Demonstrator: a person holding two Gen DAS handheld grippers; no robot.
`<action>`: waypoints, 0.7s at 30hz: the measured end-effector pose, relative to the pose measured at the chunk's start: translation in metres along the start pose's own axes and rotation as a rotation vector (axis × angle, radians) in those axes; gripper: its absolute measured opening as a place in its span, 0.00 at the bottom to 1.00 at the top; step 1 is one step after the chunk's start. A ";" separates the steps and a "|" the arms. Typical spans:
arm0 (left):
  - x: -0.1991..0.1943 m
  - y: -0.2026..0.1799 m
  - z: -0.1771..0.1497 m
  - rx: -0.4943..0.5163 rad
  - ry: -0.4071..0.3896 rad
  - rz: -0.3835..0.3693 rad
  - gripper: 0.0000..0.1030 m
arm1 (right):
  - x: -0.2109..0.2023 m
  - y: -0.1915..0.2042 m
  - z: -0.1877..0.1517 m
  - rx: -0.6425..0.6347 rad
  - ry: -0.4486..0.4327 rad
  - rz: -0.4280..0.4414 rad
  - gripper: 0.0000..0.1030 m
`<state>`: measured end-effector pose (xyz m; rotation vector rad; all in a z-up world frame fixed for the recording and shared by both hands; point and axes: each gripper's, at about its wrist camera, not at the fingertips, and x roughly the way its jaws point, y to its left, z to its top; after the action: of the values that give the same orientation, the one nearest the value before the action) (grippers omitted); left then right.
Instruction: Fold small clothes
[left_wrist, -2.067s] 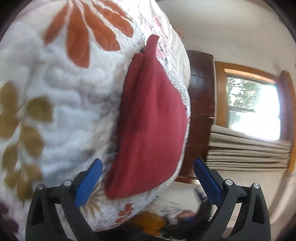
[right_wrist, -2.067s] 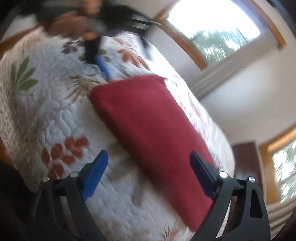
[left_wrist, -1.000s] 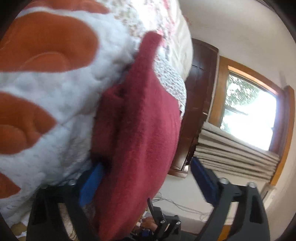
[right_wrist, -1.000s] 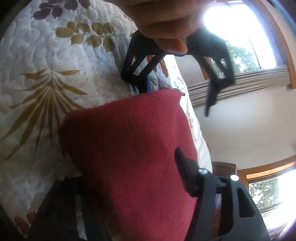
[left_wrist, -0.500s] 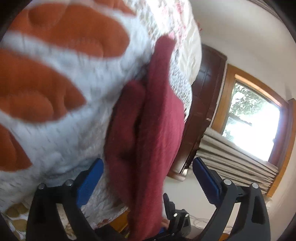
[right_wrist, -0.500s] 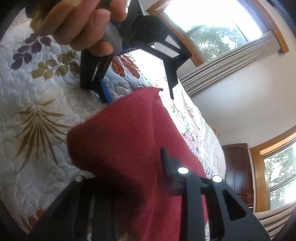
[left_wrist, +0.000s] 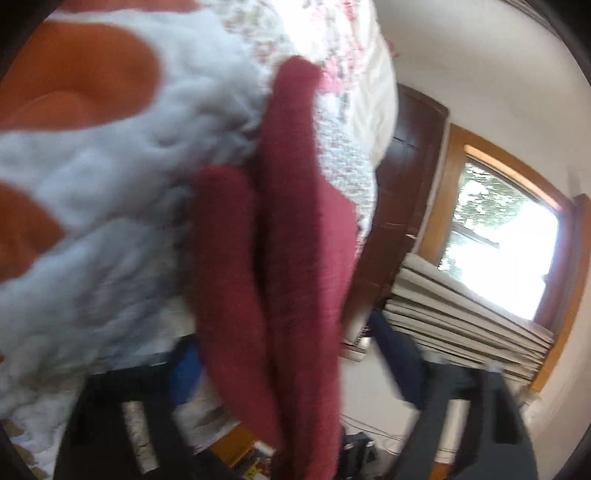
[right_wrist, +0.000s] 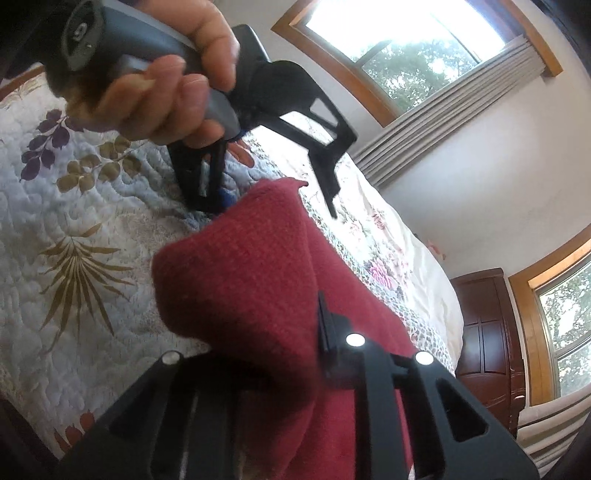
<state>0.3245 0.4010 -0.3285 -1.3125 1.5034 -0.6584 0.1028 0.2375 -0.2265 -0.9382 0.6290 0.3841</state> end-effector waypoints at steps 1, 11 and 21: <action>0.000 -0.002 0.001 0.008 -0.006 0.012 0.47 | 0.001 0.000 0.000 0.002 -0.001 0.000 0.16; -0.009 -0.033 -0.007 0.104 -0.071 0.030 0.19 | -0.019 -0.013 0.008 0.079 -0.048 0.028 0.16; 0.004 -0.113 -0.023 0.214 -0.106 0.087 0.18 | -0.043 -0.076 -0.006 0.288 -0.099 0.057 0.16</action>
<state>0.3497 0.3630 -0.2223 -1.0961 1.3568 -0.6639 0.1110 0.1900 -0.1538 -0.6243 0.6025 0.3770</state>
